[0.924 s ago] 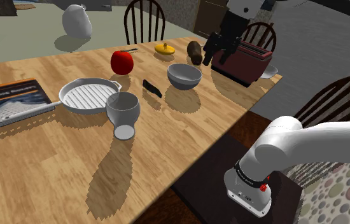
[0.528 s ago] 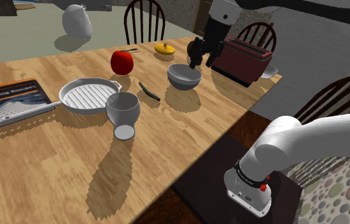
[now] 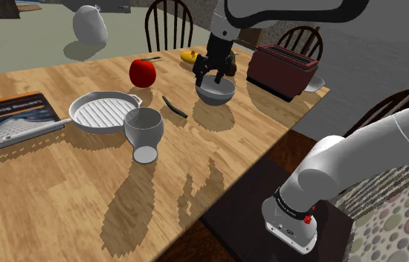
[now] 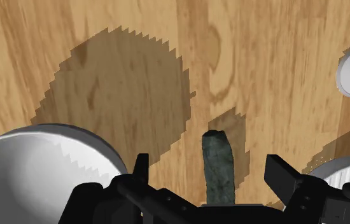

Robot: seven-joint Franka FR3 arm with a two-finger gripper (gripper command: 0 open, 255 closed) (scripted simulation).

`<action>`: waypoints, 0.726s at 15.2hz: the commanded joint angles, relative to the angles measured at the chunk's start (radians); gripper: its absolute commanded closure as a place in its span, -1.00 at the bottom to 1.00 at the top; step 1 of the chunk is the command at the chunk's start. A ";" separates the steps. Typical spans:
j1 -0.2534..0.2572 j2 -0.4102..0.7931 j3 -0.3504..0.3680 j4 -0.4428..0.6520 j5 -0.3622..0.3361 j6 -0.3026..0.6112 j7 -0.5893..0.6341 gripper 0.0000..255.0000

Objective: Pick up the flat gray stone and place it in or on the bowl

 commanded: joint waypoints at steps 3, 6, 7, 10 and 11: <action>0.004 0.152 0.020 0.065 -0.012 0.073 0.007 -1.00; 0.008 0.267 0.032 0.129 -0.026 0.112 0.014 -1.00; 0.009 0.306 0.035 0.153 -0.031 0.122 0.017 -1.00; 0.016 0.424 0.045 0.232 -0.050 0.148 0.026 -1.00; 0.018 0.464 0.047 0.261 -0.057 0.154 0.029 -1.00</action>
